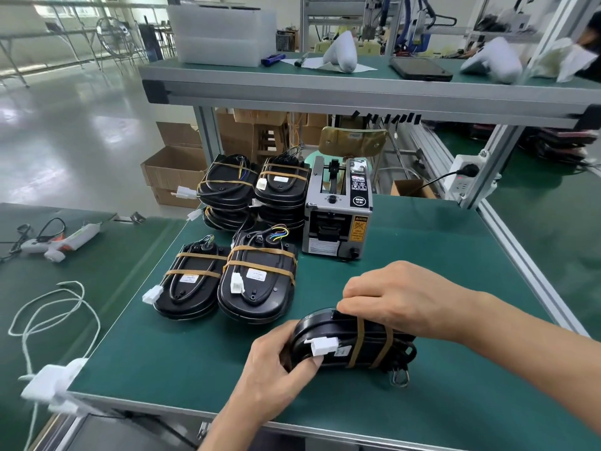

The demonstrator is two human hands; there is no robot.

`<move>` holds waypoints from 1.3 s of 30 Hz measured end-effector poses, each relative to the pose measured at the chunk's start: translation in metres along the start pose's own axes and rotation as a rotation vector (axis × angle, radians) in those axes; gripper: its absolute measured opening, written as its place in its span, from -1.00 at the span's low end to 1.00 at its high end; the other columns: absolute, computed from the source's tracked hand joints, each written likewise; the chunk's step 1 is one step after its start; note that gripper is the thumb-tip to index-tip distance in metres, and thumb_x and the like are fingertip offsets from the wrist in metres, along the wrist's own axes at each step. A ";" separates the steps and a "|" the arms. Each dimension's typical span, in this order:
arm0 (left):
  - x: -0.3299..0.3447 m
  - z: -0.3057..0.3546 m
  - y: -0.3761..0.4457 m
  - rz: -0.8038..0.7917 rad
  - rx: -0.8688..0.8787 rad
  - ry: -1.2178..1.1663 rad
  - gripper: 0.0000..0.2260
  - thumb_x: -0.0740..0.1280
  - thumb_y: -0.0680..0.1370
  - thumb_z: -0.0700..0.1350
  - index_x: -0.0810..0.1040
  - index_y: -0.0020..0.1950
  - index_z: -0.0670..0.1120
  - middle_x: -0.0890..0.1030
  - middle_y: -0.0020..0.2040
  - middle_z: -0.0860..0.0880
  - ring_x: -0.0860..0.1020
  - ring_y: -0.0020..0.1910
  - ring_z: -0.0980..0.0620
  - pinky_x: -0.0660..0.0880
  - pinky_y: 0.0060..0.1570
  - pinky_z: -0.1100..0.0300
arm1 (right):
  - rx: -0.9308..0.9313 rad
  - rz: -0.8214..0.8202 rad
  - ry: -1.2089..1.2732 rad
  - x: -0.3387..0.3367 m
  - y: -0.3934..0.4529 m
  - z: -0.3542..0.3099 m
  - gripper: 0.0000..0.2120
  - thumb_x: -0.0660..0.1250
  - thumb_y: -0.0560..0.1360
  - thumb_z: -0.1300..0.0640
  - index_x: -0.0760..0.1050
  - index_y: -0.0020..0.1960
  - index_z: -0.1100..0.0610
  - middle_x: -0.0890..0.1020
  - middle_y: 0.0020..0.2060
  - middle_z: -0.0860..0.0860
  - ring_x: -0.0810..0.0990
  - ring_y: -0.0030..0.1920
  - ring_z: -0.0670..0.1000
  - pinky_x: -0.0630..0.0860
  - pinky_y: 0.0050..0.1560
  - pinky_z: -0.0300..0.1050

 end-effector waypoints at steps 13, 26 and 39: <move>0.000 -0.002 0.002 -0.001 0.006 -0.003 -0.80 0.45 0.57 0.00 0.65 0.18 0.05 0.64 -0.12 0.05 0.56 -0.15 0.10 0.56 -0.12 0.06 | -0.068 -0.020 -0.066 -0.002 0.006 0.003 -0.85 0.32 0.59 0.32 0.62 0.06 0.15 0.53 -0.17 0.03 0.38 -0.32 0.07 0.40 -0.45 0.03; 0.000 -0.003 0.003 0.006 0.010 -0.003 -0.80 0.45 0.56 0.03 0.66 0.18 0.07 0.65 -0.12 0.02 0.58 -0.16 0.08 0.57 -0.13 0.10 | -0.146 -0.044 -0.102 0.001 0.010 0.007 -0.87 0.30 0.60 0.30 0.61 0.05 0.15 0.53 -0.16 0.03 0.42 -0.34 0.09 0.43 -0.47 0.04; -0.001 -0.004 0.003 0.007 -0.005 -0.017 -0.77 0.45 0.55 0.00 0.67 0.20 0.06 0.67 -0.09 -0.02 0.62 -0.14 0.01 0.59 -0.11 0.03 | -0.145 -0.061 -0.083 0.001 0.012 0.012 -0.84 0.24 0.63 0.27 0.60 0.06 0.15 0.54 -0.13 0.03 0.43 -0.33 0.09 0.44 -0.44 0.05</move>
Point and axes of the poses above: each hand's wrist, its own y-axis towards the middle knuckle, its own x-axis out of the palm, z = x × y, the point moved 3 cm from there along y, towards the middle knuckle
